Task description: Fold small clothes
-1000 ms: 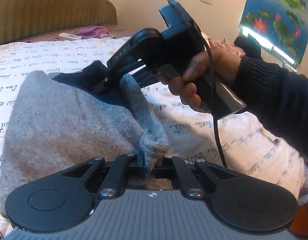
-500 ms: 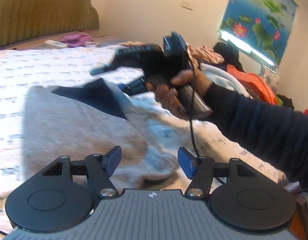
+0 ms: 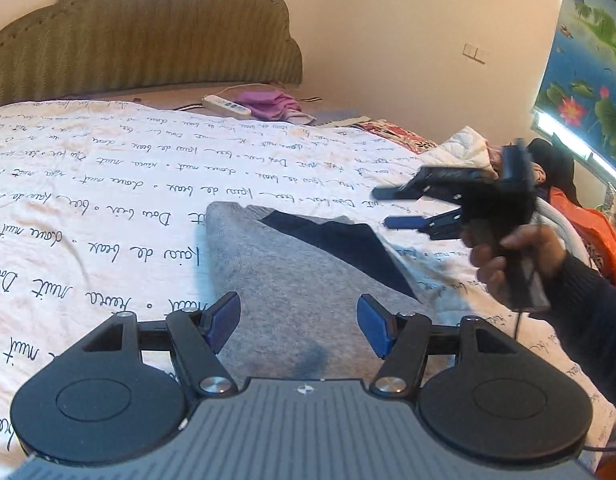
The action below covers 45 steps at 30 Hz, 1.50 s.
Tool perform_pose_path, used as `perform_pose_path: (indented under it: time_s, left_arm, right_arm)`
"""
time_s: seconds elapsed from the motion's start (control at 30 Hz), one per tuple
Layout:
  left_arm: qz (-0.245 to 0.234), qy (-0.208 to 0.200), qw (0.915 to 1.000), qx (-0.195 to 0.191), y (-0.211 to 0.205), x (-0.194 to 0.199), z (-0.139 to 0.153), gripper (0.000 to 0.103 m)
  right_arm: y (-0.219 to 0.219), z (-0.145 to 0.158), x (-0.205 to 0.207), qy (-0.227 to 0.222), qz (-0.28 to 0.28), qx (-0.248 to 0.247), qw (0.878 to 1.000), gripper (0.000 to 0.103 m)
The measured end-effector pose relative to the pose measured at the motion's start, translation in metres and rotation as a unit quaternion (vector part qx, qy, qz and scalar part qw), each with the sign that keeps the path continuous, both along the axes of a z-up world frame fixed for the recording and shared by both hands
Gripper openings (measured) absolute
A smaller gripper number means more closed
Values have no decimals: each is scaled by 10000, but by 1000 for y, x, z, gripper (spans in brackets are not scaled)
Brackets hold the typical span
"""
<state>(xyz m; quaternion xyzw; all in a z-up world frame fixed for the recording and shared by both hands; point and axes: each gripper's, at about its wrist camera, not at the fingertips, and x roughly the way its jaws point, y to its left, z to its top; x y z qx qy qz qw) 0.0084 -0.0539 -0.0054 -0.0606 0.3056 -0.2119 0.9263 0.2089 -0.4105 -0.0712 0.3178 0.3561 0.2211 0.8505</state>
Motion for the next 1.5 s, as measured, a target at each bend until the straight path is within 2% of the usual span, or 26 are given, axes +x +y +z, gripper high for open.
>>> perform_pose_path:
  time_s: [0.07,0.17,0.27,0.37,0.4,0.43,0.57,0.63,0.73,0.8,0.87,0.9,0.93,0.97,1.0,1.07,1.13,1.23,1.27,1.33,1.37,1.4,1.43,1.5]
  left_arm:
    - [-41,46,10000,-7,-2,3,-5,67]
    - [-84,198,9998,-5,-5,9,-15,67]
    - [-68,252,9997,-10,-9,12,-24,67]
    - [-57,229,9997,-65,-15,15,-25,69]
    - [-60,217,9997,-34,-18,15,-24,69]
    - [-89,199,9998,-24,-19,14,-23,69]
    - [-290,221,9993,-4,-25,14,-23,71]
    - [-430,388,9982,180,-33,19,-33,76]
    - [-448,211,9975,500,-41,19,-45,77]
    - [-489,232,9983,238,-33,19,-33,76]
    - [-410,119,9988,-253,-14,22,-16,78]
    - [-275,25,9985,-463,-2,25,-7,81]
    - [-95,25,9980,-624,9,31,-3,85]
    - [88,139,9967,-790,19,41,-3,90]
    - [282,382,9938,-1008,30,55,-7,89]
    - [524,1023,9835,-1397,45,86,-25,86]
    - [562,1760,9645,-1885,54,119,-49,80]
    - [431,2429,9406,-2333,48,149,-77,73]
    - [406,2509,9375,-2378,43,154,-81,66]
    - [366,2448,9429,-2227,32,159,-81,55]
    - [342,2435,9450,-2156,28,162,-82,34]
    - [358,2442,9453,-2132,27,162,-84,31]
    - [395,2435,9460,-2102,27,163,-84,29]
    - [347,2329,9520,-1957,28,161,-77,24]
  right_arm:
    - [0,5,-6,-74,86,292,9995,65]
    - [11,4,-6,178,414,365,9983,65]
    - [29,-4,-2,392,586,-52,9975,65]
    - [46,-15,5,571,639,-540,9949,59]
    - [50,-15,4,509,634,-649,9946,37]
    - [53,-14,4,499,681,-706,9939,8]
    - [41,0,-5,183,524,-782,9954,7]
    - [29,-11,-4,358,316,-815,9955,6]
    - [23,-30,-5,508,251,-616,9965,5]
    - [19,-26,-9,485,160,-366,9980,9]
    - [9,-19,-15,494,123,99,9987,21]
    - [1,-16,-18,466,51,307,9984,41]
    - [-7,-14,-22,410,-67,450,9981,67]
    - [-12,-10,-25,320,-165,515,9980,76]
    - [-17,-9,-29,228,-219,525,9981,79]
    - [-19,-12,-26,345,-158,591,9975,79]
    - [-13,-20,-21,532,-82,611,9967,79]
    - [4,-32,-15,725,142,546,9958,79]
    - [10,-34,-13,754,239,495,9956,79]
    - [21,-34,-11,717,388,284,9963,78]
    - [25,-33,-11,657,422,192,9968,76]
    - [29,-32,-10,670,502,99,9964,42]
    - [32,-34,-8,800,573,44,9951,21]
    - [36,-32,-10,715,562,-36,9959,20]
